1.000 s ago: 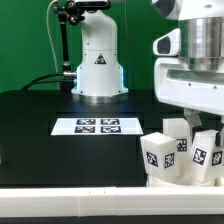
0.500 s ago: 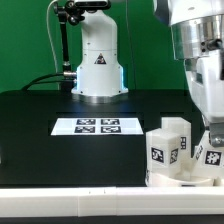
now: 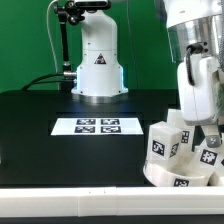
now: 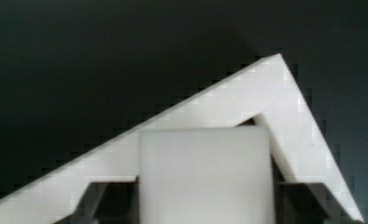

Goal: Assemble stool

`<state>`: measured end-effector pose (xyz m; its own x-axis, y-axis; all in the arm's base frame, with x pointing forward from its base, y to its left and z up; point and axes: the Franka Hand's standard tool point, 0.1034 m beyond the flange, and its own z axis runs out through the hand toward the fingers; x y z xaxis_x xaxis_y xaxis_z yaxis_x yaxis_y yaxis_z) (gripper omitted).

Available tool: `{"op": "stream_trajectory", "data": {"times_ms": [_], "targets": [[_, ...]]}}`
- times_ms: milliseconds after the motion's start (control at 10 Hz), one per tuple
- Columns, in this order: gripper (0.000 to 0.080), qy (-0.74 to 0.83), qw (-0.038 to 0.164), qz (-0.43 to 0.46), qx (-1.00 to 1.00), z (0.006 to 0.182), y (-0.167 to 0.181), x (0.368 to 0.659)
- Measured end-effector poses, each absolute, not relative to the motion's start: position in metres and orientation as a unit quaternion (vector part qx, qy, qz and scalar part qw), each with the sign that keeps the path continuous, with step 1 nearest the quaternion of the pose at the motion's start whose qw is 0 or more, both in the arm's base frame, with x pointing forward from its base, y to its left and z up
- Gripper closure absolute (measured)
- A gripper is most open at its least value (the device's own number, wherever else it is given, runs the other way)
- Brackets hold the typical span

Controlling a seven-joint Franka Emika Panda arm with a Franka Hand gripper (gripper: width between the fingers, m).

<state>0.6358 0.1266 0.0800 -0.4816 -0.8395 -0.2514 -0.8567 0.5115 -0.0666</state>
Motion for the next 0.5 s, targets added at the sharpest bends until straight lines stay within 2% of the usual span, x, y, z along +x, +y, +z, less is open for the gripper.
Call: {"op": "stream_trajectory", "data": {"times_ms": [100, 200, 300, 400, 500], "targets": [[0.0459, 0.859, 0.127, 0.034, -0.495, 0.080, 0.127, 0.636], [0.0377, 0.854, 0.127, 0.033, -0.503, 0.080, 0.128, 0.635], [0.0377, 0.853, 0.128, 0.033, -0.505, 0.081, 0.128, 0.636], [0.0201, 0.848, 0.134, 0.032, -0.512, 0.089, 0.129, 0.638], [0.0161, 0.845, 0.142, 0.032, -0.515, 0.100, 0.129, 0.638]]}}
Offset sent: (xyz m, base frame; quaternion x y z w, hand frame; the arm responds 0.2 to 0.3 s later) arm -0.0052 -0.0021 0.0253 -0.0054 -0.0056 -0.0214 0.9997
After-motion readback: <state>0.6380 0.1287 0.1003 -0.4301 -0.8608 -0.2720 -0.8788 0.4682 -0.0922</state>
